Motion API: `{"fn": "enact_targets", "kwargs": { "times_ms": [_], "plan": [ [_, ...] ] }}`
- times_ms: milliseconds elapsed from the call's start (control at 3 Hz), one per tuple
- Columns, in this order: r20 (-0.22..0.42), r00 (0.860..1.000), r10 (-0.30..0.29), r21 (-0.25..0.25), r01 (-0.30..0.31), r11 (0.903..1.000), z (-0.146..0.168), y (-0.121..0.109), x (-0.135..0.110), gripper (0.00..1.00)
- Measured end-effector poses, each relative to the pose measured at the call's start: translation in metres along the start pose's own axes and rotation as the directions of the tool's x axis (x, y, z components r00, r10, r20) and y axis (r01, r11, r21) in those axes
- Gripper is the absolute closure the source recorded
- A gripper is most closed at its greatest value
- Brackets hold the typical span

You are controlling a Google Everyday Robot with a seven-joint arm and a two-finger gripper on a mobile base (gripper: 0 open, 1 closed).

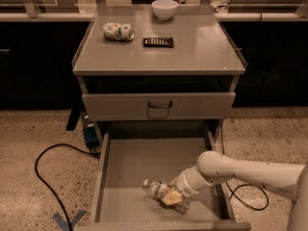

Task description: Place water bottle into middle drawer

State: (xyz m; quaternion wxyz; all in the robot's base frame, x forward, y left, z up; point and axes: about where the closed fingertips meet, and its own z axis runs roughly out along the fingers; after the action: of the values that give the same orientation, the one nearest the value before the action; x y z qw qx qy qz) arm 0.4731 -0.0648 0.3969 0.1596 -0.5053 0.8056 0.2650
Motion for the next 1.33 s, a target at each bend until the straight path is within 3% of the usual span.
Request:
{"fn": "enact_targets", "kwargs": {
  "times_ms": [1000,1333],
  "plan": [
    [-0.039,0.998,0.039,-0.042,-0.041,0.9983,0.022,-0.007,0.021,1.0],
    [-0.039,0.998,0.039,-0.042,-0.041,0.9983,0.022,-0.006,0.021,0.83]
  ]
}}
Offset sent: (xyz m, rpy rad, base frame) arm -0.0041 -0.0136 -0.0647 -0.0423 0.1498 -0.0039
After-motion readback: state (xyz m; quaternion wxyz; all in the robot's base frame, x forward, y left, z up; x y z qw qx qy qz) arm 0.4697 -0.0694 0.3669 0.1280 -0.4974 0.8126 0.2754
